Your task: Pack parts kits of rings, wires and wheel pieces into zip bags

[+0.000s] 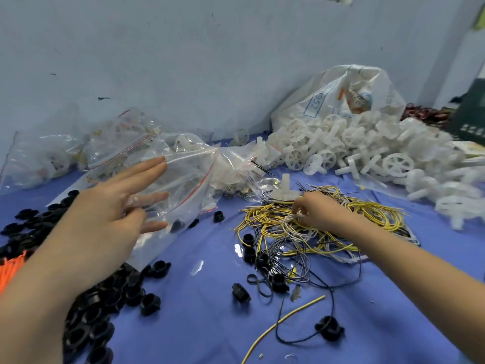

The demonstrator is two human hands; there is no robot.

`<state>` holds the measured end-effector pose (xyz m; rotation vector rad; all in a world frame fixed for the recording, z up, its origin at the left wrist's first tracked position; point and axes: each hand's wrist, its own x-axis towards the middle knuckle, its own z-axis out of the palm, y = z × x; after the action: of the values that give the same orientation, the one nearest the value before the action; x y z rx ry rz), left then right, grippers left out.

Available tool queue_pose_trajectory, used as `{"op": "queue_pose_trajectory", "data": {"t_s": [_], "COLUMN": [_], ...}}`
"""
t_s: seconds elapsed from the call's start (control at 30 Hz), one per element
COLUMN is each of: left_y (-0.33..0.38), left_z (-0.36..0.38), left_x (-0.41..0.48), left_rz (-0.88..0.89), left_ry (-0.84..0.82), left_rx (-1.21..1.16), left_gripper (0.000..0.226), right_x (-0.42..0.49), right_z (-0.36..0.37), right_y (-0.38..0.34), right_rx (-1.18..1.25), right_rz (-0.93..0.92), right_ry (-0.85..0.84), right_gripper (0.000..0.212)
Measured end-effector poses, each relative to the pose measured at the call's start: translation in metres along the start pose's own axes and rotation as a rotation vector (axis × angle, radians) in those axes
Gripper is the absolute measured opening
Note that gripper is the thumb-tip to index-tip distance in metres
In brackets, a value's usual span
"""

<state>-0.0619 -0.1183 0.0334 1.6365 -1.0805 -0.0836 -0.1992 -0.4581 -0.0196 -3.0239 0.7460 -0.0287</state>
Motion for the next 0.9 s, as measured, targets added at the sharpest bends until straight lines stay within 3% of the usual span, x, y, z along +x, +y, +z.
{"op": "queue_pose_trajectory", "data": {"t_s": [0.1, 0.2, 0.3, 0.43, 0.53, 0.73, 0.8, 0.9], "left_y": [-0.002, -0.01, -0.01, -0.023, -0.024, 0.0, 0.005, 0.021], "left_z": [0.002, -0.003, -0.008, -0.016, -0.017, -0.004, 0.001, 0.017], "left_x": [0.0, 0.002, 0.004, 0.009, 0.007, 0.002, 0.0, -0.004], "left_rz": [0.025, 0.108, 0.217, 0.228, 0.253, 0.16, 0.047, -0.092], "left_ry": [0.006, 0.0, -0.023, -0.014, -0.005, 0.009, 0.017, -0.092], "left_rx": [0.007, 0.023, 0.212, 0.286, 0.308, 0.196, 0.096, 0.317], "left_gripper": [0.098, 0.088, 0.062, 0.068, 0.06, 0.058, 0.071, 0.061], "right_x": [0.003, 0.007, 0.007, -0.002, -0.01, -0.021, -0.026, -0.033], "right_z": [0.0, -0.009, -0.024, -0.024, -0.011, 0.006, 0.002, -0.009], "right_y": [0.0, -0.002, -0.003, -0.004, -0.009, -0.02, -0.028, -0.044], "right_rx": [-0.026, 0.168, 0.613, 1.239, 1.524, 1.698, 1.802, 1.951], "right_rz": [-0.039, 0.0, 0.135, 0.376, 0.496, 0.635, 0.636, 0.556], "right_ry": [0.038, 0.109, 0.122, -0.067, -0.178, -0.261, -0.305, -0.321], "right_gripper": [0.018, 0.014, 0.01, 0.012, 0.01, 0.018, 0.023, 0.026]}}
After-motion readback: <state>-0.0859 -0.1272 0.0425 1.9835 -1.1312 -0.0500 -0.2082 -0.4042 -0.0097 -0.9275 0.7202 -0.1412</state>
